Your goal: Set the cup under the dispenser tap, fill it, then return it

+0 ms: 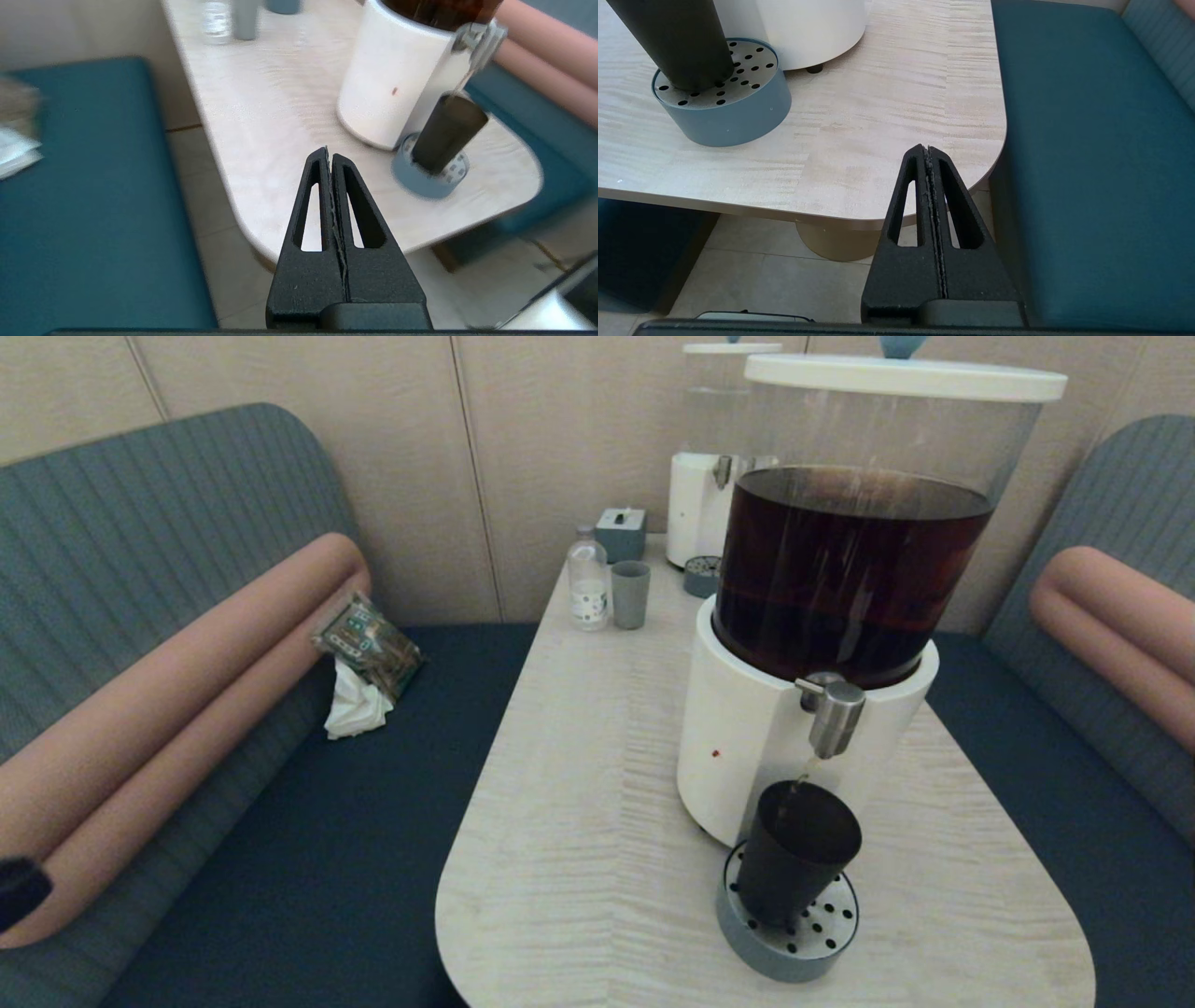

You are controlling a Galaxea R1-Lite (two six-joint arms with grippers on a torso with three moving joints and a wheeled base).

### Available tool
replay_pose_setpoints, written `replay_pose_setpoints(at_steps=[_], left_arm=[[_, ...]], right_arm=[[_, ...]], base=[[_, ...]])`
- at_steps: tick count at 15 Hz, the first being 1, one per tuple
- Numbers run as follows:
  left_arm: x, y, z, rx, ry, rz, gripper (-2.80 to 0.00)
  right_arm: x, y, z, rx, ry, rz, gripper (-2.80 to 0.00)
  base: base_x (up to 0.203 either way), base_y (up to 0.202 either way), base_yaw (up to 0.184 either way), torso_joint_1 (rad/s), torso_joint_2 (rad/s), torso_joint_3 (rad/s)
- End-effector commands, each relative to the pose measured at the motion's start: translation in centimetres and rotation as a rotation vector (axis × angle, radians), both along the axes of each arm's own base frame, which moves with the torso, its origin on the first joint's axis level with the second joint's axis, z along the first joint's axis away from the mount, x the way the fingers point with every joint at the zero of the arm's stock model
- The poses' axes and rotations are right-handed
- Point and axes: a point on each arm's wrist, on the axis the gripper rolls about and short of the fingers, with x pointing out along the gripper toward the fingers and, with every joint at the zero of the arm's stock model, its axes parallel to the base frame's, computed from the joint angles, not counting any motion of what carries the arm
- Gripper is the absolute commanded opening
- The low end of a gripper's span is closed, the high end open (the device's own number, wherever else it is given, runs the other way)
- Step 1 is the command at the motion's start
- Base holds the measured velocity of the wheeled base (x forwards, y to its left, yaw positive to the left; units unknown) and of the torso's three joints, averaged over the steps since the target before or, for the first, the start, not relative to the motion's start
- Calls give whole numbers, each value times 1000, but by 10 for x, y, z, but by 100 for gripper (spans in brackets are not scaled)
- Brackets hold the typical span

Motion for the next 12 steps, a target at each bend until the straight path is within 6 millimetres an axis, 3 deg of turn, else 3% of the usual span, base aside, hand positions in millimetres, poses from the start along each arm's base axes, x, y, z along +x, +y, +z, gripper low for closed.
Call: replay_pose_setpoints(at_steps=[1, 4, 6, 10, 12], left_arm=[[88, -1, 11, -1, 169, -54, -280], [160, -17, 20, 15, 167, -176, -280], [190, -38, 25, 29, 148, -270, -280], [232, -79, 22, 144, 94, -378, -280], [237, -105, 18, 227, 78, -427, -280]], right_arm=[[0, 0, 0, 0, -1, 1, -280], [0, 0, 0, 0, 0, 1, -280], [0, 0, 0, 0, -1, 1, -280], [0, 0, 0, -1, -1, 1, -280], [0, 0, 0, 0, -1, 1, -280]], base=[[0, 0, 0, 0, 0, 0], [0, 0, 0, 0, 0, 0], [0, 0, 0, 0, 0, 0], [0, 0, 0, 0, 0, 0], [0, 0, 0, 0, 0, 0]])
